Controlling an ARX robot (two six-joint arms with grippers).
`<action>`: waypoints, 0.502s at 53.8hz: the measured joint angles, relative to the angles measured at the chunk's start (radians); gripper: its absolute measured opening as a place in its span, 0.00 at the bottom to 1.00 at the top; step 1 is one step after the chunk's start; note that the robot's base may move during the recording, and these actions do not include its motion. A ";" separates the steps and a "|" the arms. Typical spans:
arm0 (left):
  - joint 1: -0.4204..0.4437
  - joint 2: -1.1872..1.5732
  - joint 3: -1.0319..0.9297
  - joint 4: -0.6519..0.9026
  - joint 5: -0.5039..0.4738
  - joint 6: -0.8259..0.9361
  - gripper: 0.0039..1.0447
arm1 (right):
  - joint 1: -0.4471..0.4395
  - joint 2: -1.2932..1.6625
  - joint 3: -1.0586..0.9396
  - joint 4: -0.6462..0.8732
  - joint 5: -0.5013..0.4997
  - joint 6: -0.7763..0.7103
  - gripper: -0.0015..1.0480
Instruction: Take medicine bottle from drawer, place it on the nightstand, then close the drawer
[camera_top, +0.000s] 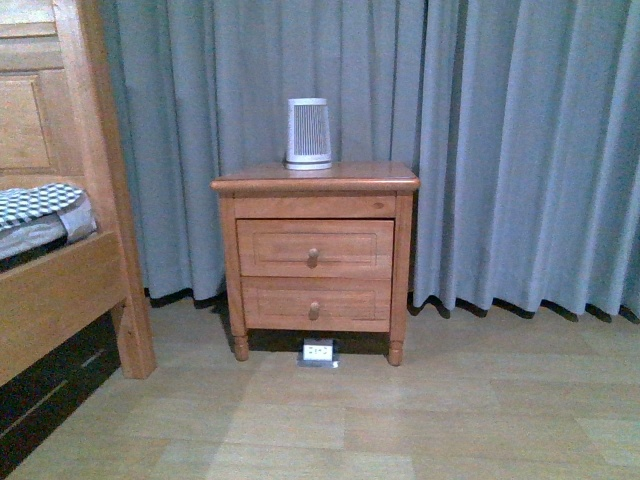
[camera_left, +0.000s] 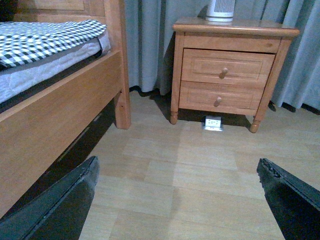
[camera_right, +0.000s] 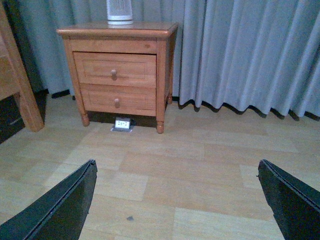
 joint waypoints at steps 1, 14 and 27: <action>0.000 0.000 0.000 0.000 0.000 0.000 0.94 | 0.000 0.000 0.000 0.000 0.000 0.000 0.93; 0.000 0.000 0.000 0.000 0.000 0.000 0.94 | 0.000 0.000 0.000 0.000 0.000 0.000 0.93; 0.000 0.000 0.000 0.000 0.000 0.000 0.94 | 0.000 0.000 0.000 0.000 0.000 0.000 0.93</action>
